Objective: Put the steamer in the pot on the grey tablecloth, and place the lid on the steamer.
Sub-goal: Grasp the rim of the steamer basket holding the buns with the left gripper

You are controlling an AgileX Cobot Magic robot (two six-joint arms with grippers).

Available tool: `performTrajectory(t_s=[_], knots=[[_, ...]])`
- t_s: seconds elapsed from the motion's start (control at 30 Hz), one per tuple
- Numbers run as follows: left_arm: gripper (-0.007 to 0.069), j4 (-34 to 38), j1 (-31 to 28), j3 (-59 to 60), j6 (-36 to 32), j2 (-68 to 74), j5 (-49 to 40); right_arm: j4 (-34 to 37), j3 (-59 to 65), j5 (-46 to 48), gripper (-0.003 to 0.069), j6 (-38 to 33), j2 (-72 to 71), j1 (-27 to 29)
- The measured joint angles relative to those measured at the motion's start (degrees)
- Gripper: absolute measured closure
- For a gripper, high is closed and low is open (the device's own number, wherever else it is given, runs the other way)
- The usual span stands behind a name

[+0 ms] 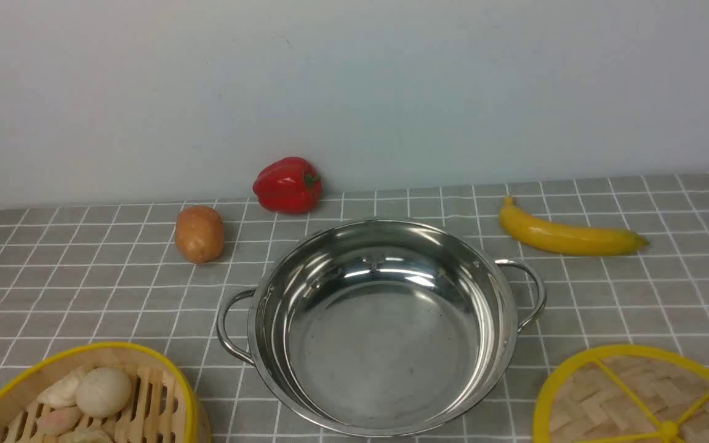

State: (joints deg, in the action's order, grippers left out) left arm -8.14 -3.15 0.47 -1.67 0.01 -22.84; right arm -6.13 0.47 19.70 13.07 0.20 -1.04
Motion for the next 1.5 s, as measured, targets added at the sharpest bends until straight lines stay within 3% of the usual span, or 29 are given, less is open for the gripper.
performTrajectory(t_s=[1.5], knots=[[0.0382, -1.04, 0.0, 0.0, -0.43, 0.0, 2.62, 0.0, 0.0, 0.0, 0.0416, 0.0, 0.0, 0.0]])
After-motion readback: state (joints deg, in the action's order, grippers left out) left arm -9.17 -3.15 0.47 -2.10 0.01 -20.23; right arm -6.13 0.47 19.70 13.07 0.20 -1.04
